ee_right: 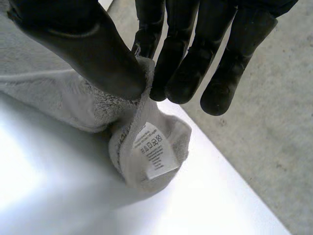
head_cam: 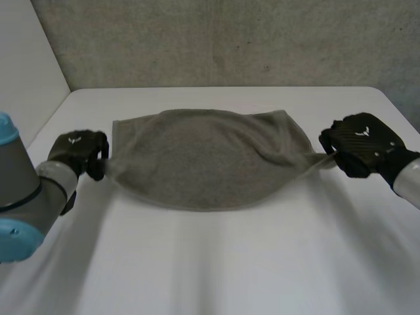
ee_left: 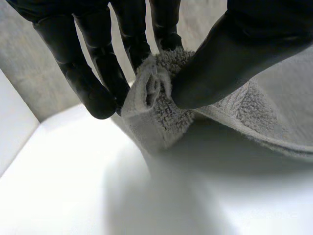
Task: Fold the towel.
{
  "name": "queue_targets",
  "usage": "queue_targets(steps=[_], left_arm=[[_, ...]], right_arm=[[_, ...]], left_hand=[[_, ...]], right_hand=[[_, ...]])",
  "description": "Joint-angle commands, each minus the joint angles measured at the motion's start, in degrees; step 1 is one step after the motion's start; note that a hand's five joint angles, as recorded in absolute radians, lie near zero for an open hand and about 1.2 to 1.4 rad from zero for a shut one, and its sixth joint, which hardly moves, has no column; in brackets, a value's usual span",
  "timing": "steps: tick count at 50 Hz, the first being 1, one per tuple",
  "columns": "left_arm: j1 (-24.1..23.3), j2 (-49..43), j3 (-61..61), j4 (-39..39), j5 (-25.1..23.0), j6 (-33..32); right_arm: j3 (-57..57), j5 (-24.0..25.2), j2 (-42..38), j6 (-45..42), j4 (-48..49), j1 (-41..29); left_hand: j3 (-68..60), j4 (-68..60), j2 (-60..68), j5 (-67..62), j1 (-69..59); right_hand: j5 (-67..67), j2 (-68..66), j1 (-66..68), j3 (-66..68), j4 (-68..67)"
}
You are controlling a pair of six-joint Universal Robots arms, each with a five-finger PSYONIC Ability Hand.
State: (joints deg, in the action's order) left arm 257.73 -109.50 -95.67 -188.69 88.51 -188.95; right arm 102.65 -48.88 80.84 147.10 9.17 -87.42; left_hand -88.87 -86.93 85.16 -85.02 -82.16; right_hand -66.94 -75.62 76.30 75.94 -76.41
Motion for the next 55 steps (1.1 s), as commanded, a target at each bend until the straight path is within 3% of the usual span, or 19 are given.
queue_targets(steps=[1,7,12,24,29,33,35,37,38,40,45,55], left_arm=[[1.81,7.29,-7.07,0.6,0.08,-3.62],[5.5,16.25,-11.12,1.21,-0.01,-3.53],[8.93,23.01,-13.4,1.74,-0.7,-3.71],[9.98,21.97,-13.05,4.29,-4.84,-3.62],[9.19,15.64,-9.62,3.68,-4.75,-3.62],[7.18,4.51,-1.65,3.59,-3.88,-3.62],[5.85,0.26,1.89,3.68,-3.52,-3.71],[3.75,-7.44,9.41,4.11,-2.91,-3.8],[3.74,-7.48,9.45,4.12,-2.91,-3.8],[3.39,-11.26,13.49,4.2,-2.29,-3.8],[2.08,-23.1,29.45,7.79,1.57,-3.79],[-0.21,-35.76,49.24,11.23,4.56,-4.15]], right_arm=[[3.26,0.1,8.1,0.91,-7.41,4.54],[1.16,0.81,16.62,1.09,-20.75,11.3],[-0.95,1.42,18.03,0.91,-24.02,13.94],[-3.95,2.3,14.87,0.73,-25.96,13.16],[-8.68,1.6,4.89,1.44,-24.74,9.22],[-14.06,-0.34,-2.71,1.52,-23.23,4.02],[-17.31,-2.53,-6.57,1.52,-22.97,2.0],[-23.69,-7.69,-14.44,1.44,-22.97,-0.45],[-23.72,-7.72,-14.48,1.44,-22.97,-0.47],[-30.11,-11.48,-21.83,1.7,-22.8,-1.78],[-38.55,-15.35,-30.54,2.4,-21.57,-5.11],[-46.74,-22.65,-37.77,10.57,-9.54,-7.32]], left_hand=[[8.87,6.93,-5.16,15.02,2.16],[8.87,6.93,-5.16,15.02,2.16],[8.87,6.93,-5.16,15.02,2.16],[8.87,6.93,-5.16,15.02,2.16],[8.87,6.93,-5.16,15.02,2.16],[8.87,6.93,-5.16,15.02,2.16],[8.87,6.93,-5.16,15.02,2.16],[8.87,6.93,-5.16,15.02,2.16],[8.87,6.93,-5.16,15.02,2.16],[8.87,6.93,-5.16,15.02,2.16],[8.87,6.93,-5.16,15.02,2.16],[8.87,6.93,-5.16,15.02,2.16]], right_hand=[[-3.06,-4.38,3.7,4.06,-3.59],[-3.06,-4.38,3.7,4.06,-3.59],[-3.06,-4.38,3.7,4.06,-3.59],[-3.06,-4.38,3.7,4.06,-3.59],[-3.06,-4.38,3.7,4.06,-3.59],[-3.06,-4.38,3.7,4.06,-3.59],[-3.06,-4.38,3.7,4.06,-3.59],[-3.06,-4.38,3.7,4.06,-3.59],[-3.06,-4.38,3.7,4.06,-3.59],[-3.06,-4.38,3.7,4.06,-3.59],[-3.06,-4.38,3.7,4.06,-3.59],[-3.06,-4.38,3.7,4.06,-3.59]])
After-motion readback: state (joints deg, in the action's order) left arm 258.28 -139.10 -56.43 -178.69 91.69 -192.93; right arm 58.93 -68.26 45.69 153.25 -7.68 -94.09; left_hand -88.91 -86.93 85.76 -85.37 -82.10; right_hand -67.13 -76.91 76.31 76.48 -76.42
